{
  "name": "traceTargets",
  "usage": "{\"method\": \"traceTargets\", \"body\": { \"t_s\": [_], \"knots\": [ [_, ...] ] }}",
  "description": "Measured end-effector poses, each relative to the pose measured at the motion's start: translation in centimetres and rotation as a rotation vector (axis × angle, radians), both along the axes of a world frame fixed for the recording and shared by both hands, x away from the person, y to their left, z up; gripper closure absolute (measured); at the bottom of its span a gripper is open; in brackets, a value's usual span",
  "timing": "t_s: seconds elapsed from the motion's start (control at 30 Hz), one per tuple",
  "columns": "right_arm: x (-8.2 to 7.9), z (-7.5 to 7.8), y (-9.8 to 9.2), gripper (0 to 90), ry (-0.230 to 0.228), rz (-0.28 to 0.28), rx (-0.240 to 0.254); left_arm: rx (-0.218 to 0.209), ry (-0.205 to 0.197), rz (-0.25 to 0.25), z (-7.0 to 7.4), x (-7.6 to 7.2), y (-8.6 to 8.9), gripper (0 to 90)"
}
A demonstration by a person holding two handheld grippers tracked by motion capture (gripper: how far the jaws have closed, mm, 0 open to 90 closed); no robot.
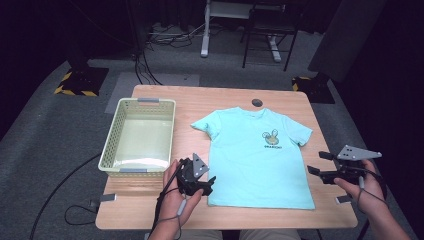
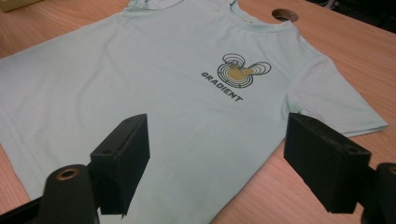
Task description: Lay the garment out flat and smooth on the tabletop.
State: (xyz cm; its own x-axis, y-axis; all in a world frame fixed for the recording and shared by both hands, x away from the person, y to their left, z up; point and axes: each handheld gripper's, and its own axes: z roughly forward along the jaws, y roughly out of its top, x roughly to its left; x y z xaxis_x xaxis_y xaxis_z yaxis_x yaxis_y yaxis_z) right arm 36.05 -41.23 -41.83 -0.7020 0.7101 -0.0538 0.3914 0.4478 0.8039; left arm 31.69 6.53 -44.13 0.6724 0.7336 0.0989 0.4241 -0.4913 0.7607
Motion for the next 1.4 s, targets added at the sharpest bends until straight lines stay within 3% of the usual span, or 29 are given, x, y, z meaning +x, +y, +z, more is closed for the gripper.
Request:
{"method": "traceTargets", "body": {
  "t_s": [0.33,0.63,0.9,1.23,1.4],
  "knots": [
    [-1.0,-1.2,-1.5,21.7,0.032,-0.006,-0.016,-0.003,0.014,0.027,-0.9,-1.3,2.4,22.4],
    [-1.7,-2.9,-3.0,21.1,0.055,-0.034,-0.021,-0.009,0.037,0.058,-2.8,-1.9,4.0,21.7],
    [-2.0,-4.9,-4.2,20.1,0.093,-0.073,-0.050,0.016,0.058,0.084,-4.5,-2.3,5.1,21.8],
    [-2.6,-7.8,-5.0,20.1,0.135,-0.095,-0.053,0.043,0.098,0.101,-6.3,-2.5,6.2,21.8],
    [-2.8,-8.9,-5.3,19.5,0.143,-0.100,-0.054,0.009,0.117,0.111,-6.7,-2.4,6.8,20.6]
  ]
}}
